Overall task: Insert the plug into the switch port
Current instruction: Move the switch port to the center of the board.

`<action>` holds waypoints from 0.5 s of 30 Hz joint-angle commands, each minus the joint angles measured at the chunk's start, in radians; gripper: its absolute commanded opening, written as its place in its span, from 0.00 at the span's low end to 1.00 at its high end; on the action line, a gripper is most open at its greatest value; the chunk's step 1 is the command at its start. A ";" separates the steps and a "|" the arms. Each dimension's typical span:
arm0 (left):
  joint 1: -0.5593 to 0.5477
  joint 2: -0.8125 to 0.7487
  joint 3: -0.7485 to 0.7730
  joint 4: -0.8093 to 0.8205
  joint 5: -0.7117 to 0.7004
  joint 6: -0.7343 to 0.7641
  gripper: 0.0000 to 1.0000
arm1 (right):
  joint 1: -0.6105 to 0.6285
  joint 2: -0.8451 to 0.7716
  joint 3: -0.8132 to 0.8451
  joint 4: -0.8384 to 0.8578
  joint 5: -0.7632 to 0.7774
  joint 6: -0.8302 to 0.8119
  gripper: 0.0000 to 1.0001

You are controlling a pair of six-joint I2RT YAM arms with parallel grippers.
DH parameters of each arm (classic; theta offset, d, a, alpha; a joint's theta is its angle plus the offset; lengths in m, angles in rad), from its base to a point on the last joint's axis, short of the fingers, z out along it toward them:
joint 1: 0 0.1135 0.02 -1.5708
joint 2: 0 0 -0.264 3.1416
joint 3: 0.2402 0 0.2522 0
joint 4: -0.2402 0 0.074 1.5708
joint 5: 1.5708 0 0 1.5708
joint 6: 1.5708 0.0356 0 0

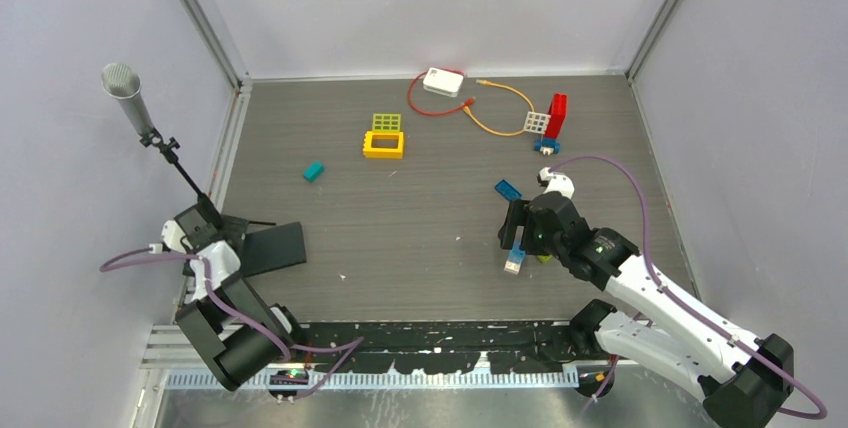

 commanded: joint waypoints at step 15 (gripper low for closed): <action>-0.040 -0.227 -0.173 -0.010 0.229 -0.048 0.95 | 0.004 -0.021 -0.002 0.033 -0.004 -0.016 0.84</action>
